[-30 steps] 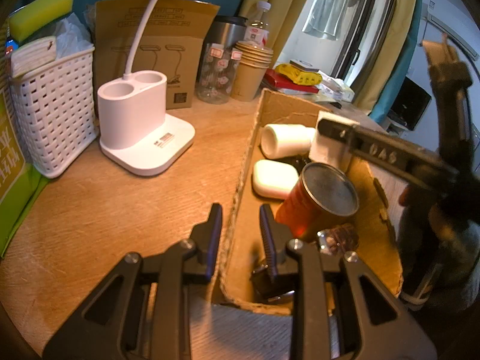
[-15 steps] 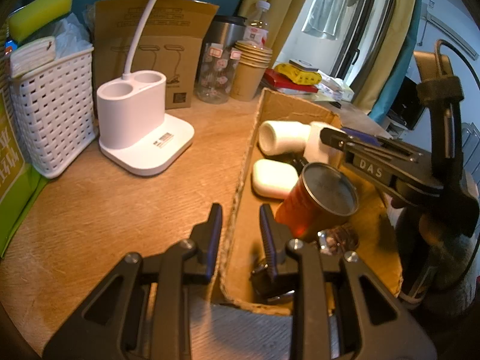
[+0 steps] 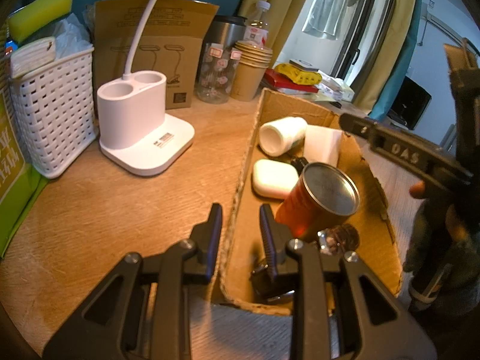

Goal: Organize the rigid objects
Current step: 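Lower the charger block into the box and open the right tool, then move the right tool to the black car key and grasp it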

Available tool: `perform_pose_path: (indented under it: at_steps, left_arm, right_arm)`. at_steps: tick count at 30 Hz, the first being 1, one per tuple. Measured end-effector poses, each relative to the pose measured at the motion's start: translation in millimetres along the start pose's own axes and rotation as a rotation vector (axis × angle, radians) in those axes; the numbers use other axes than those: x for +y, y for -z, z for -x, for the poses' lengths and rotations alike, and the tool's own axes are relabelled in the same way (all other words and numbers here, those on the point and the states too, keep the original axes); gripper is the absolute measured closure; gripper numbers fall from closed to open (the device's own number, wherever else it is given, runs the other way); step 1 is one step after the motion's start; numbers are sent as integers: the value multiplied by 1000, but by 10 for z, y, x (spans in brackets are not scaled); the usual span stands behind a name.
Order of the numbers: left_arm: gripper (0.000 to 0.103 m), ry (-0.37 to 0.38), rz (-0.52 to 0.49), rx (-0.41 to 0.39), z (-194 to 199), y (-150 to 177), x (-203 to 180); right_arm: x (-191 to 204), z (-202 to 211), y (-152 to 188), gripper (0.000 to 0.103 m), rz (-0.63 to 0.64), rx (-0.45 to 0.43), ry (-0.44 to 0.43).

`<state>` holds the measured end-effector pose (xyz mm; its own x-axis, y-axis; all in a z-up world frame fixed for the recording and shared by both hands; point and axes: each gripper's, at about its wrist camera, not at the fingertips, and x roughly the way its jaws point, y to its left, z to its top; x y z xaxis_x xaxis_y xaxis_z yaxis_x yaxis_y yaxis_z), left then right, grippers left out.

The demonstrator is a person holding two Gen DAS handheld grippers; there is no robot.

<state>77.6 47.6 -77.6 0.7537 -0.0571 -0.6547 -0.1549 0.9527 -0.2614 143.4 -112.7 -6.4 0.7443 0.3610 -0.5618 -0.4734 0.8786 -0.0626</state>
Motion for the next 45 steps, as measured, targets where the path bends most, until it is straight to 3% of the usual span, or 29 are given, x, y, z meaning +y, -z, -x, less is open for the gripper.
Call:
perform_pose_path:
  at_steps: [14,28,35,41,43,45]
  left_arm:
    - [76,0,0,0,2,2,-5]
    - [76,0,0,0,4,3,-9]
    - [76,0,-1,0,5,4,-10]
    - [76,0,-1,0,4,4,-8]
    - [76,0,-1,0,6,5,-10]
    - [76,0,-1,0,4,4,-7]
  right_arm:
    - [-381,449,-55,53,-74,-79,48]
    - [-814,587,6,51,-156,-94,105]
    - [-964,440,83,50,-183,-60,93]
    - [-1012,67,141,49,-190,19,73]
    - [-1000,-76,155,39,-187,50,64]
    - [-976,-181,164,37,-178,64,63]
